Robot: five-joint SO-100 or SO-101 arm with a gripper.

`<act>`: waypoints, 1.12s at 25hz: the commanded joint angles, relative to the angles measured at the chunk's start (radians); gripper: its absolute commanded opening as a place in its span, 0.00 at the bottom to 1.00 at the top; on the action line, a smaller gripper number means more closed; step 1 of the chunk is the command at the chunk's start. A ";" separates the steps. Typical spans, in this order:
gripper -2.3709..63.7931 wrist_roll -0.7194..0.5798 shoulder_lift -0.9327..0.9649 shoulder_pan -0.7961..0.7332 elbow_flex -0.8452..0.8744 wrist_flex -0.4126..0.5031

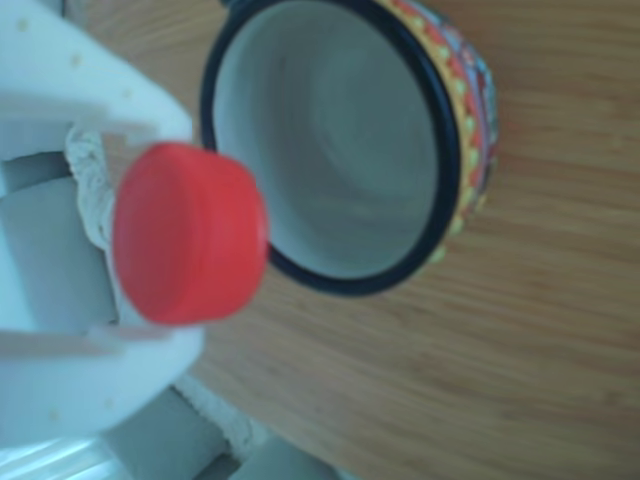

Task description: Grasp a red cap and put it in the cup.

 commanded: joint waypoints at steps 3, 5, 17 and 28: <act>0.24 0.003 -0.064 0.009 -0.149 -0.015; 0.24 0.005 -0.109 0.014 -0.186 -0.015; 0.24 0.003 -0.308 0.026 -0.207 -0.008; 0.24 0.005 -0.328 0.014 -0.164 -0.011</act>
